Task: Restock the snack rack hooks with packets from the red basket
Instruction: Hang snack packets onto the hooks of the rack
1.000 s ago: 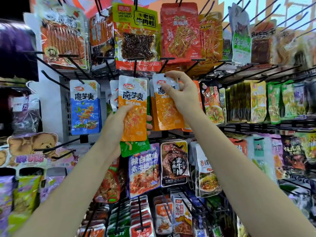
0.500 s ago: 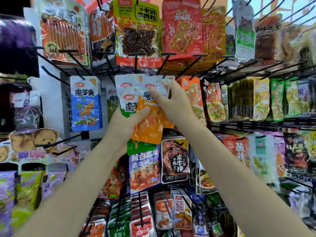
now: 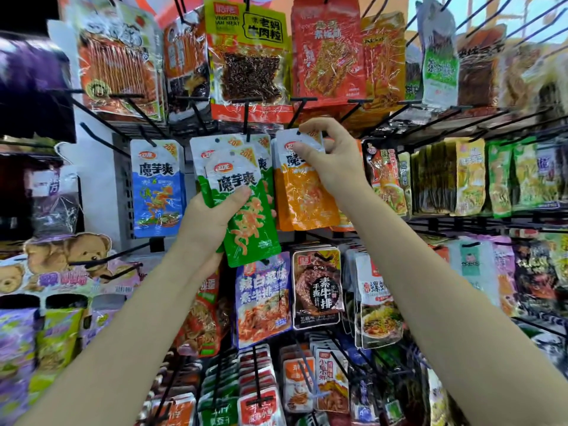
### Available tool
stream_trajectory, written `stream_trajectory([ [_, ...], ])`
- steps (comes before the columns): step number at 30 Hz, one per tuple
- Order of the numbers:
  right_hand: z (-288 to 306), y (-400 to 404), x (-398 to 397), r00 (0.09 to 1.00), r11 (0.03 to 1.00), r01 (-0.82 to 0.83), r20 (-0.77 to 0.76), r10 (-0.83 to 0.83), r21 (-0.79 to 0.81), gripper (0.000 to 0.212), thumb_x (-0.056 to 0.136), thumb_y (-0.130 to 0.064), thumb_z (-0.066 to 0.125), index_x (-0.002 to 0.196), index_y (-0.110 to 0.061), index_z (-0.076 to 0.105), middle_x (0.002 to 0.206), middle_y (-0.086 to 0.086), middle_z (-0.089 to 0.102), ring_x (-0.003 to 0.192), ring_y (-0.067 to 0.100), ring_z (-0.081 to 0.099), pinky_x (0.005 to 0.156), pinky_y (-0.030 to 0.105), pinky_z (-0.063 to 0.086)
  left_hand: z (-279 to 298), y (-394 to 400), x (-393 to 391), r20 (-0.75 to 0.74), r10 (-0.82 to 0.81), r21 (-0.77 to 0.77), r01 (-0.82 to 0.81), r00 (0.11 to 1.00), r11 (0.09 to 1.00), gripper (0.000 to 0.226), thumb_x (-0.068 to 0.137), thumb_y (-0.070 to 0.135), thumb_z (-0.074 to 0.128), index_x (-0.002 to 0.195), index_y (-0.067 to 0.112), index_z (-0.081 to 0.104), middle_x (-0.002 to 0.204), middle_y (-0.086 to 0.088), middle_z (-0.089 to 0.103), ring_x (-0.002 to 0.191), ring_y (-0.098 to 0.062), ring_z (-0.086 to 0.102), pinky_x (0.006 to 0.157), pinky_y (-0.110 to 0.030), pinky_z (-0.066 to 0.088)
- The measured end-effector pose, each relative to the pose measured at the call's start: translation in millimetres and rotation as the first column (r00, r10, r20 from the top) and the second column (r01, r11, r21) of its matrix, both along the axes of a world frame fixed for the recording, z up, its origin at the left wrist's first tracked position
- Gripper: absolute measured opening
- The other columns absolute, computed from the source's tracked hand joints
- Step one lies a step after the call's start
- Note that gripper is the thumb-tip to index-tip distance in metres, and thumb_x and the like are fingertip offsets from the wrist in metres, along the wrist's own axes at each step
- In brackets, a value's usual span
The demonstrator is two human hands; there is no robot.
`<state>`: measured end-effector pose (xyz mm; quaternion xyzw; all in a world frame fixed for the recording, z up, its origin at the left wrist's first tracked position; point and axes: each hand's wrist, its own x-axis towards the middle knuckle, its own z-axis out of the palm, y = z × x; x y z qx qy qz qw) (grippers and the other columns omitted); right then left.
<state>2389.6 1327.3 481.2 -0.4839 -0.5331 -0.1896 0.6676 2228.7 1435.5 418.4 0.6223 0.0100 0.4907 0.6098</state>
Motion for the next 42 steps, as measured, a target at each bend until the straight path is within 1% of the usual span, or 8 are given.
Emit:
stream_trajectory([
  [4,3,6,5,0.999,0.999,0.001,-0.039,-0.002,-0.041,0.027,0.091,-0.017,0.074,0.115,-0.014,0.064,0.081,-0.009,0.058,0.053,-0.009,0.054,0.049,0.008,0.039,0,1,1,0.005,-0.006,-0.004,0.006,1.000,1.000,0.014,0.092,0.015,0.069,0.105,0.011,0.066,0.099,-0.012,0.077,0.087,-0.033,0.075,0.075,-0.048,0.063],
  [8,1,13,10,0.980,0.966,0.200,0.057,-0.193,-0.162,0.033,0.091,-0.023,0.073,0.123,-0.017,0.065,0.116,-0.003,0.066,0.111,0.013,0.059,0.097,0.028,0.048,-1,1,1,0.008,0.007,0.015,-0.007,1.000,1.000,0.018,0.088,0.016,0.072,0.105,0.011,0.067,0.101,-0.013,0.076,0.090,-0.033,0.075,0.074,-0.048,0.062],
  [13,-22,2,-13,0.789,0.794,0.538,0.163,-0.592,0.282,0.021,0.099,-0.018,0.059,0.109,-0.007,0.073,0.098,0.006,0.056,0.082,0.011,0.048,0.072,0.022,0.043,-2,1,-3,0.024,0.012,-0.022,-0.012,1.000,1.000,0.028,0.074,0.023,0.081,0.097,0.012,0.067,0.093,-0.010,0.076,0.080,-0.028,0.075,0.066,-0.045,0.063],
  [19,-36,-3,-48,0.989,0.991,-0.027,0.138,0.045,-0.128,0.022,0.097,-0.029,0.065,0.079,-0.016,0.067,0.061,-0.015,0.060,0.056,0.000,0.053,0.051,0.024,0.043,-2,-10,0,0.002,0.033,0.050,-0.034,0.999,0.998,0.036,0.061,0.024,0.082,0.094,0.012,0.072,0.086,-0.005,0.079,0.074,-0.022,0.076,0.060,-0.032,0.060],
  [23,-36,6,-44,0.993,0.994,-0.099,0.058,0.102,-0.055,0.014,0.099,-0.024,0.063,0.091,-0.013,0.067,0.078,-0.007,0.068,0.070,0.010,0.061,0.063,0.034,0.051,-1,-2,-14,-0.051,0.145,0.059,-0.142,0.988,0.988,0.035,0.079,0.044,0.077,0.093,0.014,0.066,0.073,0.008,0.076,0.074,-0.015,0.075,0.064,-0.035,0.058],
  [27,-29,12,-39,0.993,0.993,-0.114,-0.006,0.114,0.009,0.022,0.098,-0.019,0.064,0.118,-0.020,0.055,0.066,-0.010,0.060,0.056,0.012,0.050,0.059,0.027,0.042,3,13,-40,0.001,0.291,0.001,-0.291,0.957,0.957,0.125,0.054,0.076,0.083,0.146,0.000,0.043,0.118,-0.012,0.070,0.108,-0.036,0.068,0.094,-0.060,0.054],
  [31,-18,25,-47,0.996,0.995,-0.084,-0.012,0.085,0.057,0.036,0.097,-0.014,0.066,0.127,-0.017,0.048,0.045,-0.014,0.029,0.043,0.009,0.023,0.047,0.022,0.024,5,19,-53,0.003,0.341,-0.017,-0.341,0.940,0.940,0.133,0.053,0.076,0.084,0.148,-0.005,0.037,0.110,-0.013,0.068,0.099,-0.034,0.070,0.093,-0.061,0.055],
  [42,14,48,-64,0.997,0.996,-0.075,-0.009,0.074,-0.058,0.023,0.097,-0.013,0.064,0.119,-0.007,0.064,0.063,-0.024,0.047,0.063,-0.006,0.045,0.048,0.004,0.036,10,41,-51,-0.003,0.230,-0.058,-0.230,0.973,0.971,0.118,0.042,0.077,0.085,0.138,0.016,0.051,0.128,-0.006,0.068,0.114,-0.031,0.067,0.097,-0.058,0.052],
])
